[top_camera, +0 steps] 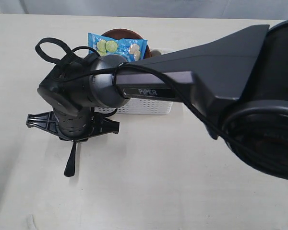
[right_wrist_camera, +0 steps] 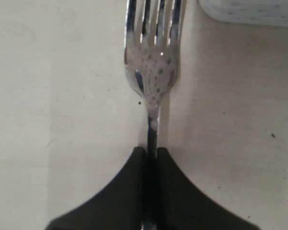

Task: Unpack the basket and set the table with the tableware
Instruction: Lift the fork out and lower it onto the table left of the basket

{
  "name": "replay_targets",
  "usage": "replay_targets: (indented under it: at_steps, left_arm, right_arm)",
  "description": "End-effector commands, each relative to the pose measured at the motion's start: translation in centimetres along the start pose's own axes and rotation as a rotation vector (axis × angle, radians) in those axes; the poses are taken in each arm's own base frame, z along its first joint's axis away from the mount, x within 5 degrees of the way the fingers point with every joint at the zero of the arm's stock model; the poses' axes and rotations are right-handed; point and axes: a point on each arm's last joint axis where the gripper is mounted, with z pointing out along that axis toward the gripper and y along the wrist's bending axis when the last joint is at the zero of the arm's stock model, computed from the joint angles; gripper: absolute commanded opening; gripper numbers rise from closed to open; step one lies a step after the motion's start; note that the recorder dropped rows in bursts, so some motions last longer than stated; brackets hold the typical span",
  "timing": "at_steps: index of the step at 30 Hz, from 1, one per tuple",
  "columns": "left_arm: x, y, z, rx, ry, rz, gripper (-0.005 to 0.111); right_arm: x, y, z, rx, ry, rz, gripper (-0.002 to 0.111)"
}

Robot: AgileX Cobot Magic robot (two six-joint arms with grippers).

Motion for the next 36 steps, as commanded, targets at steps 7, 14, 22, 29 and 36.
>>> replay_targets:
  at_steps: [7,14,22,29,36]
  left_arm:
    - [0.09,-0.01,0.01,0.004,-0.002,0.005,0.0]
    - [0.09,-0.01,0.01,0.004,-0.002,0.005,0.0]
    - [0.09,-0.01,0.01,0.004,-0.002,0.005,0.0]
    - [0.09,-0.01,0.01,0.004,-0.002,0.005,0.0]
    - [0.09,-0.01,0.01,0.004,-0.002,0.005,0.0]
  right_arm:
    - [-0.18,-0.16,-0.07,0.005,-0.012,-0.026,0.0]
    - [-0.18,-0.12,-0.07,0.0,-0.013,-0.024,0.015]
    - [-0.18,-0.12,-0.07,0.0,-0.013,-0.024,0.044]
    - [0.16,0.04,-0.07,-0.018,0.025,0.022,0.044]
    - [0.68,0.3,-0.11,-0.044,0.083,0.047,0.044]
